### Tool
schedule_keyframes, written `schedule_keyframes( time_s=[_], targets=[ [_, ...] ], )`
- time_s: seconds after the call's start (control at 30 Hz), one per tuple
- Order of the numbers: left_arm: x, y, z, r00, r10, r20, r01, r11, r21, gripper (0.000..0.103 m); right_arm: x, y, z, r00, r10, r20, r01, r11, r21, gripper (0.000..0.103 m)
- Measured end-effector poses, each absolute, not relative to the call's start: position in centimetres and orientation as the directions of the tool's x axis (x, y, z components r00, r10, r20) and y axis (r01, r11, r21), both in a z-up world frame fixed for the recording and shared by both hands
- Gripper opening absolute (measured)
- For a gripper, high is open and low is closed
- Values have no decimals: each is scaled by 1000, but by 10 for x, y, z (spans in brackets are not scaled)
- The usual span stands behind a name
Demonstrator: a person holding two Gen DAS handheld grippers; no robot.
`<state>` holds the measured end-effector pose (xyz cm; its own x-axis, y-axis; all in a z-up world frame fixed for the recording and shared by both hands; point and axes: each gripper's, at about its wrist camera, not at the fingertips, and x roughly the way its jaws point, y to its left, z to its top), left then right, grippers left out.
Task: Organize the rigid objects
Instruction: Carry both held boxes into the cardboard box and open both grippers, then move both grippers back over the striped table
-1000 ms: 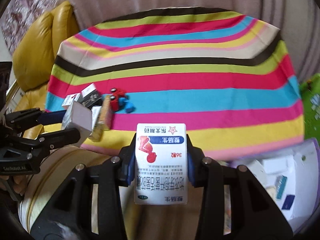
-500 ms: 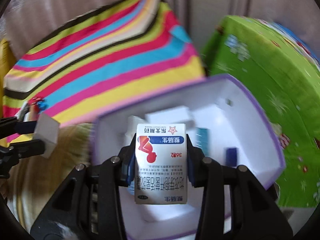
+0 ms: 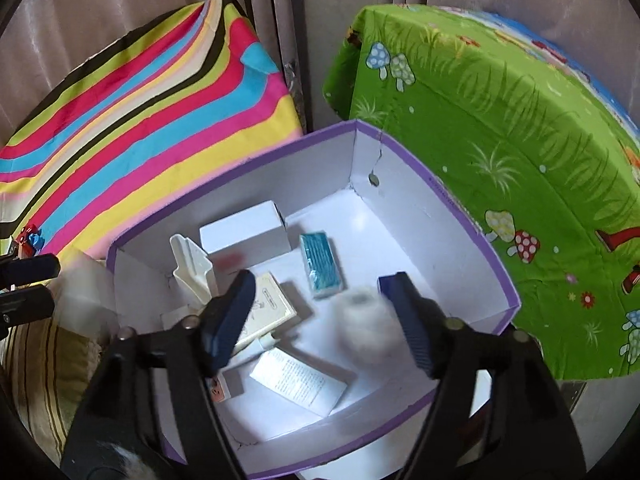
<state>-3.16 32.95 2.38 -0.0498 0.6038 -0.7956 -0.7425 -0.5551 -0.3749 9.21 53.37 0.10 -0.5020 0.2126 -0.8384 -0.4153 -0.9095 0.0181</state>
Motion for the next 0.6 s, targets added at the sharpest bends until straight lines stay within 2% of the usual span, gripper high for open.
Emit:
schedule_keyframes(
  time_s=[0.13, 0.23, 0.43, 0.6],
  targets=[
    [-33, 318, 34, -198, 555, -808, -703, -655, -278, 64, 90, 528, 9, -526, 216, -823, -405, -914, 19, 76],
    [-28, 305, 49, -309, 573, -759, -726, -658, -201, 64, 89, 523, 17, -553, 235, -800, -402, -916, 8, 81],
    [-20, 279, 74, -562, 489, -667, -710, -699, 86, 64, 86, 503, 48, -612, 350, -710, -433, -899, -70, 95],
    [-35, 243, 73, -654, 399, -642, -631, -756, 174, 64, 72, 468, 67, -660, 370, -653, -375, -916, -141, 98]
  ],
)
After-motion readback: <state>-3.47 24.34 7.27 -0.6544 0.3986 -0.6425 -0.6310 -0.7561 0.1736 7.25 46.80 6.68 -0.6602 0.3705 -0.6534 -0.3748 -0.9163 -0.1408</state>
